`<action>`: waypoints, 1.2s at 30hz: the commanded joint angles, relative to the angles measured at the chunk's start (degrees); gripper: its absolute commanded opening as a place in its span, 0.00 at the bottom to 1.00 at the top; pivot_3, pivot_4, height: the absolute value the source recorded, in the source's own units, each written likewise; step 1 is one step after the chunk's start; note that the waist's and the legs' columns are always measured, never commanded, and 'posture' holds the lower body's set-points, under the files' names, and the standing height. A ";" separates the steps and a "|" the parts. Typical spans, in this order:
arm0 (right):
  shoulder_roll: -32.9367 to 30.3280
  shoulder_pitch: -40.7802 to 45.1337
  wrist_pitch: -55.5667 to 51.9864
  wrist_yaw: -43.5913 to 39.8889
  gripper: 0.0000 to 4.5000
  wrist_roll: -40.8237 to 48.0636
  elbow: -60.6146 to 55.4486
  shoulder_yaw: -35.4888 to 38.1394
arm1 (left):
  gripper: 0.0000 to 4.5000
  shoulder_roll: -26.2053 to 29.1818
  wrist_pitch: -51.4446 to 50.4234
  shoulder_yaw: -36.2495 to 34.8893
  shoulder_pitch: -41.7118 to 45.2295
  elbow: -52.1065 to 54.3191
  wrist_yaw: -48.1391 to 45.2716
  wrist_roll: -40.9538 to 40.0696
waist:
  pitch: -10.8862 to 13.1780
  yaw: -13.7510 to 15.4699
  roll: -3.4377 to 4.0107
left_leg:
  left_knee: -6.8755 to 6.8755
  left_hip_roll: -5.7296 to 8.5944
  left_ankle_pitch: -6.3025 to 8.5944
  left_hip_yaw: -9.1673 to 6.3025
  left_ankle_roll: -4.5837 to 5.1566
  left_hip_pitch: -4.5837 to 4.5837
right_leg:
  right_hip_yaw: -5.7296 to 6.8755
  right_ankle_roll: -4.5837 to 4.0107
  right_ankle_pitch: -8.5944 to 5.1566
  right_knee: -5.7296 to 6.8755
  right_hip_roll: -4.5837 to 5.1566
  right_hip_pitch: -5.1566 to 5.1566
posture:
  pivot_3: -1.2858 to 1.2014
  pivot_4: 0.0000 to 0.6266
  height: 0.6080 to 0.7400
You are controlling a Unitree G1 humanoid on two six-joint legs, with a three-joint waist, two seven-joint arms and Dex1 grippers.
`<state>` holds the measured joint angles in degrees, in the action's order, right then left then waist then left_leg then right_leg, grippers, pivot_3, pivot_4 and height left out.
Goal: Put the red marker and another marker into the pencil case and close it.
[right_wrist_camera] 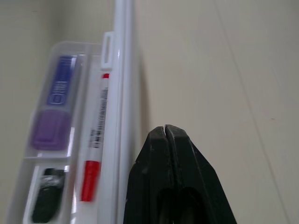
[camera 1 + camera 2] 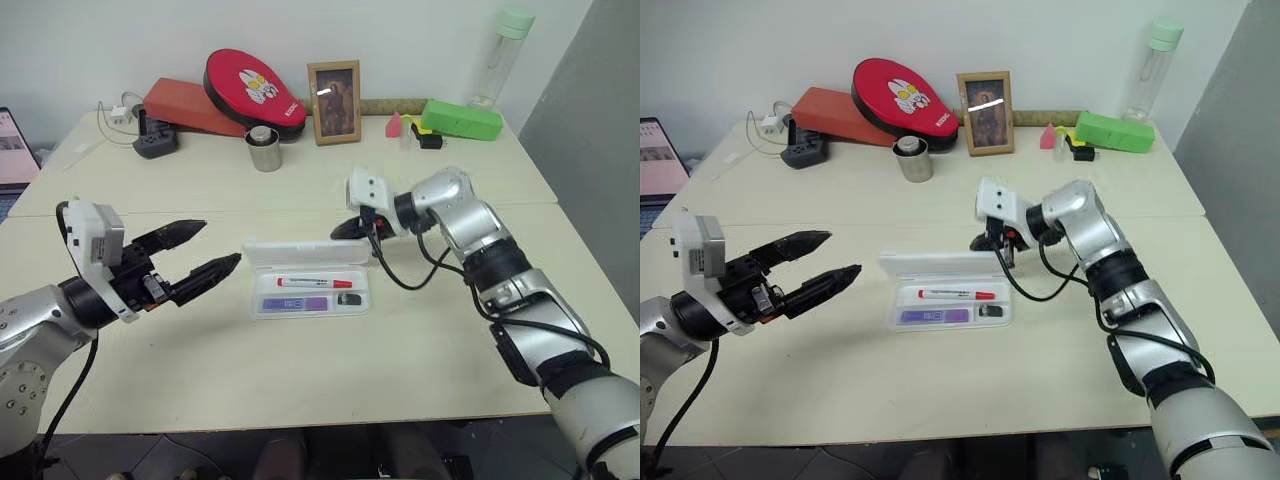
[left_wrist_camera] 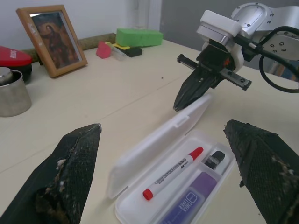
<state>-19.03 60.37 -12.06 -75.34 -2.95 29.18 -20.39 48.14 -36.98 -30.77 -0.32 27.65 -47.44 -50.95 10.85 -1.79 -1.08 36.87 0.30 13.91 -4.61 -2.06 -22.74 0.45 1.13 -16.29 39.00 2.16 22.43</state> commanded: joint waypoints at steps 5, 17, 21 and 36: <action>-3.13 -8.21 -3.89 -0.03 0.00 -2.42 -16.43 -5.33 | 1.00 4.49 1.28 0.81 -4.66 2.25 -6.66 2.50 | 0.00 -0.01 0.00 | -0.02 -0.02 0.01 -0.01 -0.01 0.03 | 0.00 0.00 -0.01 0.00 0.01 -0.01 | 0.52 0.24 1.00; -2.97 -12.94 -5.14 5.86 0.00 -8.02 -13.91 -10.72 | 1.00 4.04 0.86 2.93 0.03 0.39 -7.03 2.83 | -0.06 -0.12 -0.07 | -0.06 -0.02 0.01 0.06 -0.01 0.38 | -0.07 0.00 -0.01 0.01 -0.01 -0.26 | 0.52 0.24 1.00; -3.13 -13.80 -6.58 5.79 0.00 -6.47 -14.78 -9.51 | 1.00 3.57 0.66 3.99 1.11 -0.08 -6.48 2.67 | -0.07 -0.07 -0.08 | -0.05 -0.04 0.01 0.03 0.00 0.41 | -0.04 0.00 -0.01 0.03 -0.02 -0.28 | 0.52 0.24 1.00; -1.09 -19.15 -14.42 25.45 0.04 12.26 -22.68 21.11 | 1.00 -2.87 7.20 9.49 8.57 -15.35 7.59 17.85 | -0.04 0.07 -0.04 | -0.06 0.01 0.01 0.03 -0.01 0.23 | -0.03 0.00 -0.01 0.02 -0.03 -0.15 | 0.52 0.24 1.00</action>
<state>-19.70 41.95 -26.54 -52.76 7.40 7.54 -2.57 45.32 -32.60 -21.04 7.26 14.46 -40.53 -35.60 10.80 -1.72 -1.12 36.78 0.31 13.93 -4.57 -2.07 -22.52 0.41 1.14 -16.29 39.00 2.13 22.28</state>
